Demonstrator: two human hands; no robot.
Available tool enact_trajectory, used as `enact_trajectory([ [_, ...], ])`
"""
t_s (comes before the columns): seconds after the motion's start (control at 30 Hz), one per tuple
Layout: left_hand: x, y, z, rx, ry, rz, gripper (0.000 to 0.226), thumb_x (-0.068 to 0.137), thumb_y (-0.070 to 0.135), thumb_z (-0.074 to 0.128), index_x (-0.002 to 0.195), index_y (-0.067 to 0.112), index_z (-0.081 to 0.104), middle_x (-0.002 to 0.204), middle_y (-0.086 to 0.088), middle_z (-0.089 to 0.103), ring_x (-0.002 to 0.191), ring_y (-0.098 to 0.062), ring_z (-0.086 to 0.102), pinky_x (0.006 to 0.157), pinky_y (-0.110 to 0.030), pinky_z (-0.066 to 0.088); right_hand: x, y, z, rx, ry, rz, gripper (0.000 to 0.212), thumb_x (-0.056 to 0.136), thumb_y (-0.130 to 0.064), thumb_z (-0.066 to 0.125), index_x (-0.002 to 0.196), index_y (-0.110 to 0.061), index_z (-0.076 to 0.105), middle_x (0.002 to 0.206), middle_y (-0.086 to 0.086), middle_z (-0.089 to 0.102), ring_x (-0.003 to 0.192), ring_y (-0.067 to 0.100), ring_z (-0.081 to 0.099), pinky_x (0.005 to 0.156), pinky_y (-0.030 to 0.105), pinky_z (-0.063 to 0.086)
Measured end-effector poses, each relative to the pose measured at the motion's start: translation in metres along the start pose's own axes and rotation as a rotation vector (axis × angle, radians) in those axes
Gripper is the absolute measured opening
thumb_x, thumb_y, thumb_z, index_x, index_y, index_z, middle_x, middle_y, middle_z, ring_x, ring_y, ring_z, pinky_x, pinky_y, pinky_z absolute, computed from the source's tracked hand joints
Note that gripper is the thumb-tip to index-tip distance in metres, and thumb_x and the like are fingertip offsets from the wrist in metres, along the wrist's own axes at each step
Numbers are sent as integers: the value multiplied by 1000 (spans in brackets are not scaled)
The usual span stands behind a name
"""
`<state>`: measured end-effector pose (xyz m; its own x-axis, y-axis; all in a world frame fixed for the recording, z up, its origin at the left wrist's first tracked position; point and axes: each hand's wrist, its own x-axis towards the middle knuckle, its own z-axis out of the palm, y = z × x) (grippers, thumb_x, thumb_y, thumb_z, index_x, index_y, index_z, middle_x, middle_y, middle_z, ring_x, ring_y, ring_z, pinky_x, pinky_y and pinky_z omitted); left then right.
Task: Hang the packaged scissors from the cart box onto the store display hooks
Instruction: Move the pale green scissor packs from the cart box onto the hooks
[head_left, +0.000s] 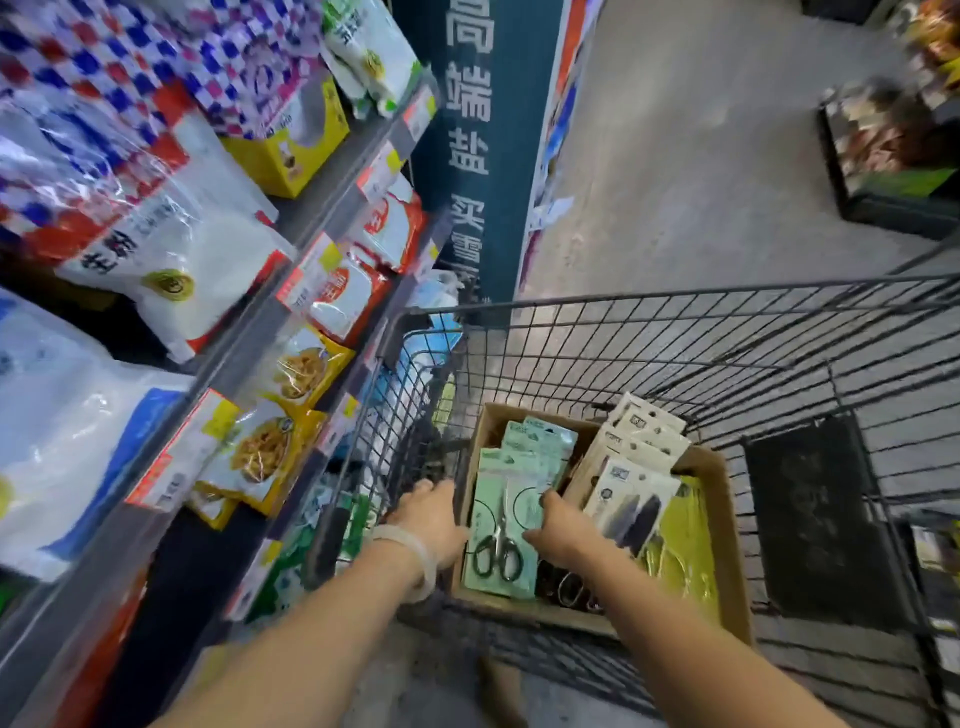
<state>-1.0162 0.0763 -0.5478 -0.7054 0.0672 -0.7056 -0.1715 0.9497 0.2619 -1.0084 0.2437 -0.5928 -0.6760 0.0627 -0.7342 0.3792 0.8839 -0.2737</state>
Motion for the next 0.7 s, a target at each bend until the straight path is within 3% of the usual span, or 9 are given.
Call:
enact_trajectory([
  [0.17, 43, 7, 8, -116, -31, -81, 67, 92, 32, 57, 148, 15, 24, 152, -10, 26, 140, -30, 27, 114, -42, 30, 55, 6, 9, 174, -103, 119, 63, 90, -32, 57, 140, -9, 27, 135, 14, 49, 124, 31, 48, 100, 33, 41],
  [0.27, 59, 4, 13, -165, -39, -115, 65, 92, 32, 56, 147, 17, 26, 153, -10, 28, 140, -30, 27, 114, -41, 30, 75, 8, 19, 331, -72, 159, 60, 88, -26, 61, 138, -7, 33, 130, 13, 54, 119, 30, 53, 94, 32, 44],
  [0.4, 65, 3, 17, -142, -28, -138, 56, 93, 32, 53, 142, 16, 34, 149, -11, 32, 137, -29, 32, 110, -35, 32, 80, 17, 30, 416, 51, 171, 29, 86, -22, 60, 111, -11, 53, 110, 10, 64, 103, 28, 60, 81, 30, 46],
  [0.5, 65, 7, 17, -135, -51, -144, 52, 93, 30, 53, 140, 15, 36, 149, -11, 34, 135, -28, 36, 110, -35, 35, 79, 23, 28, 444, 23, 117, 5, 89, -19, 57, 90, -14, 54, 90, 6, 58, 86, 22, 57, 78, 32, 48],
  [0.57, 63, 11, 15, -147, -72, -134, 53, 93, 31, 54, 140, 15, 36, 147, -10, 38, 132, -27, 41, 107, -36, 38, 79, 25, 23, 462, -7, 106, 9, 90, -18, 55, 96, -11, 55, 87, 4, 56, 84, 22, 57, 71, 29, 45],
  [0.63, 59, 17, 11, -163, -85, -117, 50, 93, 30, 54, 139, 15, 38, 141, -7, 45, 126, -25, 48, 103, -34, 42, 75, 23, 16, 538, -53, 94, 8, 91, -16, 53, 84, -14, 49, 83, 5, 53, 78, 21, 53, 65, 27, 42],
  [0.7, 55, 23, 9, -193, -88, -107, 51, 94, 30, 54, 140, 16, 37, 140, -5, 48, 126, -23, 49, 103, -33, 43, 72, 23, 10, 651, -72, 92, 21, 92, -13, 52, 73, -17, 42, 78, 6, 51, 70, 20, 51, 65, 31, 44],
])
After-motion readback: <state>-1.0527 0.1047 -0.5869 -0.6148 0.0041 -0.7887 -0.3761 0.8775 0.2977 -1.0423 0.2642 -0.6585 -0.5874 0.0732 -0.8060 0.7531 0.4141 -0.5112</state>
